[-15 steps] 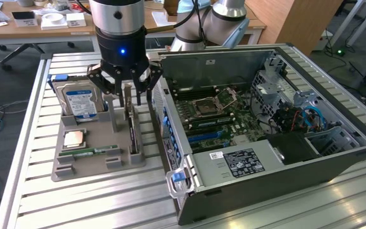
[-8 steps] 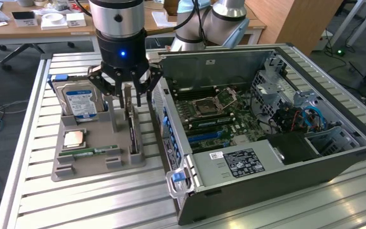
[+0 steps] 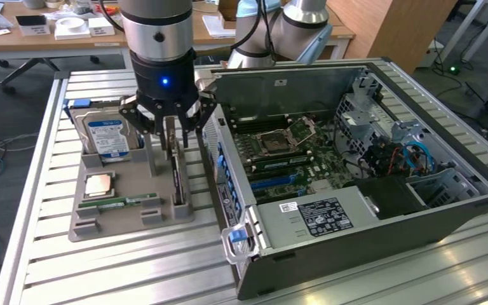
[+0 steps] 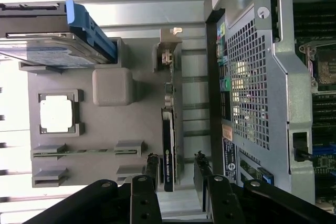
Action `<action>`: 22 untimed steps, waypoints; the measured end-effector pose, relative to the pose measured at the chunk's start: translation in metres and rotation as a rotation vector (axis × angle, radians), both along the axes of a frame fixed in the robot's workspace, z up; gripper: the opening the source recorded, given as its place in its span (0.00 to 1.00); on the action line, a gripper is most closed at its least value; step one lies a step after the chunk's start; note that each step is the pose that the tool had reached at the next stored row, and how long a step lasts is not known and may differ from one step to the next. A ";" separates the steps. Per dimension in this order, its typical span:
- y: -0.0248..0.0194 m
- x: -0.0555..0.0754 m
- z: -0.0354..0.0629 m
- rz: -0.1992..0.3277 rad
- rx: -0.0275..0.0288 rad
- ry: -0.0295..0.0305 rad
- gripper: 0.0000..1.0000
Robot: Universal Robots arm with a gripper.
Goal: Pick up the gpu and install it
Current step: 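Pick up the gpu and move the gpu toward the slot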
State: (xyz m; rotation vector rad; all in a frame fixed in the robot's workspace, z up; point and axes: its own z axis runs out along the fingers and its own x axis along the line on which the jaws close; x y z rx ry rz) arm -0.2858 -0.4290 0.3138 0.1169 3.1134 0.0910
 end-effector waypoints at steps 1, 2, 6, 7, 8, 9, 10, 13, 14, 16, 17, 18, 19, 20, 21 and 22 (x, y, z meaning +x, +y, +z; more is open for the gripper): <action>0.0000 0.000 -0.0006 0.000 -0.0001 0.0000 0.42; 0.0000 0.000 -0.0010 0.000 -0.0002 0.0001 0.42; 0.0000 0.000 -0.0024 0.000 -0.0002 0.0001 0.42; 0.0000 0.000 -0.0028 0.000 -0.0001 0.0001 0.42; 0.0000 0.000 -0.0033 0.000 0.0000 0.0000 0.42; 0.0000 0.000 -0.0038 0.000 0.0000 -0.0001 0.42; 0.0000 0.000 -0.0042 0.000 0.0000 0.0000 0.42; 0.0000 0.000 -0.0045 0.000 -0.0001 0.0001 0.42; 0.0000 0.000 -0.0045 0.000 -0.0001 0.0001 0.42; 0.0000 0.000 -0.0045 0.000 -0.0001 0.0001 0.42; 0.0000 0.000 -0.0046 0.000 -0.0001 0.0000 0.42; 0.0000 0.000 -0.0052 0.000 0.0002 -0.0003 0.42; 0.0000 0.000 -0.0057 0.000 0.0002 -0.0003 0.42; 0.0000 0.000 -0.0063 0.000 0.0000 0.0000 0.42; 0.0000 0.000 -0.0068 0.000 0.0000 0.0000 0.42; 0.0000 0.000 -0.0070 0.000 -0.0002 0.0001 0.42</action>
